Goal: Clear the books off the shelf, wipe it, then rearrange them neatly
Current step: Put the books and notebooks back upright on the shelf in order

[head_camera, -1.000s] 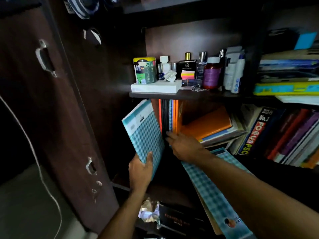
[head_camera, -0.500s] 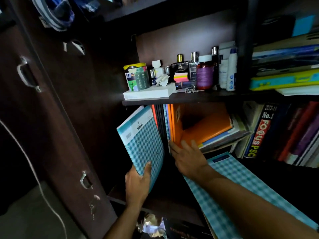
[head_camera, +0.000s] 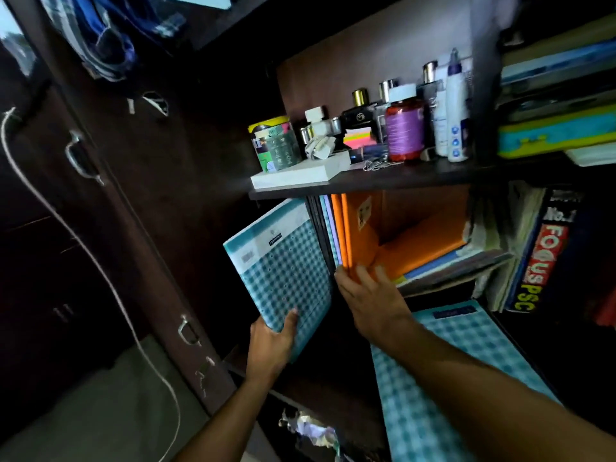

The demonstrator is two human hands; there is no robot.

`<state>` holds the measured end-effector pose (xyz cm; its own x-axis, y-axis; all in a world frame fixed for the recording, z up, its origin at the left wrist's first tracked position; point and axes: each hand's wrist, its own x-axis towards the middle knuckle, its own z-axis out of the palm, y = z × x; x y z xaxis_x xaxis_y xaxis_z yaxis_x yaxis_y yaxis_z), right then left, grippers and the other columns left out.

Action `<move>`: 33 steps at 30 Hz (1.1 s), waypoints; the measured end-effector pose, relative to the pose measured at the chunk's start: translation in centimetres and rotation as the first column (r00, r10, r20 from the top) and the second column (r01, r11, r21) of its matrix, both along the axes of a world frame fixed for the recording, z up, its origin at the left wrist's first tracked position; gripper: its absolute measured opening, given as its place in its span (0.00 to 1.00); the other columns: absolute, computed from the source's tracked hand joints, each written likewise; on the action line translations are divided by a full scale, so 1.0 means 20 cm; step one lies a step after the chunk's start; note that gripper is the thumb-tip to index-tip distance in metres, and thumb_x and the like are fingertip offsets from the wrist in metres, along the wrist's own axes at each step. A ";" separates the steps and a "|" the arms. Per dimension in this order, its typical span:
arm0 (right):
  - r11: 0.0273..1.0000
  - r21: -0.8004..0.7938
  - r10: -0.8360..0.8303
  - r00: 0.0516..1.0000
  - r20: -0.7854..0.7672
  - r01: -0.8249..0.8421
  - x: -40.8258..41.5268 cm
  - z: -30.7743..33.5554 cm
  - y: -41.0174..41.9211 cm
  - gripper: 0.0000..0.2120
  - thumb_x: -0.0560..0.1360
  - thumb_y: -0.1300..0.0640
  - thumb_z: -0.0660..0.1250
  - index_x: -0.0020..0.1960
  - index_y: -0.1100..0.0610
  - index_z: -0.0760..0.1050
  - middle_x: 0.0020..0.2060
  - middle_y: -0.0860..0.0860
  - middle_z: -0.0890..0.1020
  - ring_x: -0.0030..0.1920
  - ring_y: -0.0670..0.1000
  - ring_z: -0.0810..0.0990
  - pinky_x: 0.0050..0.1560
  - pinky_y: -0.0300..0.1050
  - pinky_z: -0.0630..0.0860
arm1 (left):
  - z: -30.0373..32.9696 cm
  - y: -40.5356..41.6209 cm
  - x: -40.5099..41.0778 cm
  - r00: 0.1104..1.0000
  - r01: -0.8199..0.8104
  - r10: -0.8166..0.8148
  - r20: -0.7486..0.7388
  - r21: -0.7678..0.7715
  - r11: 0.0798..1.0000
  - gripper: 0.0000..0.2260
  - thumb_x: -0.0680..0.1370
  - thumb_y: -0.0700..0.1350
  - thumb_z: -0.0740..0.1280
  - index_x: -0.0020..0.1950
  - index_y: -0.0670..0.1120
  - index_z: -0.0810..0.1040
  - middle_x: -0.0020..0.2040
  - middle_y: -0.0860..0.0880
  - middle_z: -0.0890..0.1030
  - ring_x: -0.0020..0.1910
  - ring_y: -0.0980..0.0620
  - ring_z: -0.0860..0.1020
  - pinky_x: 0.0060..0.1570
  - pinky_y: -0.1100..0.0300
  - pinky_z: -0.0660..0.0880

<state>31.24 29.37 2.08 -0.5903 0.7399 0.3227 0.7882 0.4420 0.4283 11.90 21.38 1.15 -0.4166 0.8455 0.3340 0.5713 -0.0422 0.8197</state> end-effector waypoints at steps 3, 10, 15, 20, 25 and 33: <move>0.998 0.052 0.041 0.994 0.100 -0.047 0.07 -0.02 0.04 0.30 0.84 0.50 0.50 0.82 0.58 0.47 0.82 0.56 0.42 0.78 0.69 0.46 0.73 0.74 0.47 | 0.00 -0.01 0.01 0.999 -0.029 0.029 0.020 -0.004 1.000 0.20 0.75 0.57 0.68 0.62 0.46 0.81 0.58 0.49 0.83 0.61 0.49 0.80 0.60 0.55 0.76; 0.979 0.193 -0.007 0.940 0.341 -0.063 0.15 -0.01 0.04 0.27 0.83 0.55 0.43 0.82 0.57 0.52 0.80 0.59 0.52 0.75 0.68 0.56 0.70 0.73 0.50 | -0.03 0.02 -0.01 1.000 -0.023 0.023 0.005 -0.017 1.000 0.20 0.79 0.56 0.70 0.63 0.44 0.82 0.62 0.44 0.83 0.65 0.43 0.79 0.66 0.45 0.75; 0.965 0.240 0.002 0.911 0.412 -0.110 0.12 0.04 0.02 0.29 0.79 0.59 0.41 0.76 0.59 0.67 0.74 0.58 0.68 0.66 0.64 0.69 0.61 0.61 0.64 | -0.03 0.02 -0.03 1.000 0.009 -0.008 0.028 -0.028 1.000 0.16 0.80 0.52 0.70 0.63 0.43 0.83 0.61 0.43 0.83 0.65 0.42 0.79 0.65 0.47 0.75; 0.979 0.151 0.052 0.877 0.477 -0.140 0.11 0.06 0.00 0.32 0.77 0.58 0.37 0.73 0.58 0.70 0.67 0.57 0.75 0.69 0.63 0.70 0.71 0.62 0.66 | -0.03 0.04 -0.04 1.000 0.010 -0.009 0.015 -0.025 1.000 0.17 0.81 0.51 0.69 0.64 0.42 0.82 0.62 0.42 0.83 0.65 0.40 0.78 0.64 0.49 0.75; 0.997 0.081 -0.033 0.921 0.389 0.001 0.06 0.05 0.07 0.28 0.80 0.57 0.42 0.79 0.56 0.60 0.74 0.61 0.67 0.73 0.68 0.66 0.72 0.68 0.61 | -0.04 0.04 -0.04 1.000 0.013 -0.013 0.020 -0.008 1.000 0.16 0.81 0.50 0.69 0.64 0.42 0.82 0.63 0.41 0.82 0.66 0.40 0.77 0.65 0.47 0.74; 0.999 0.035 -0.050 0.908 0.415 0.039 0.07 0.12 0.09 0.20 0.85 0.54 0.51 0.77 0.51 0.61 0.72 0.54 0.70 0.71 0.62 0.66 0.71 0.61 0.60 | -0.04 0.04 -0.05 0.999 0.023 -0.024 0.040 0.017 1.000 0.15 0.81 0.49 0.70 0.63 0.41 0.82 0.62 0.42 0.83 0.64 0.42 0.79 0.63 0.51 0.76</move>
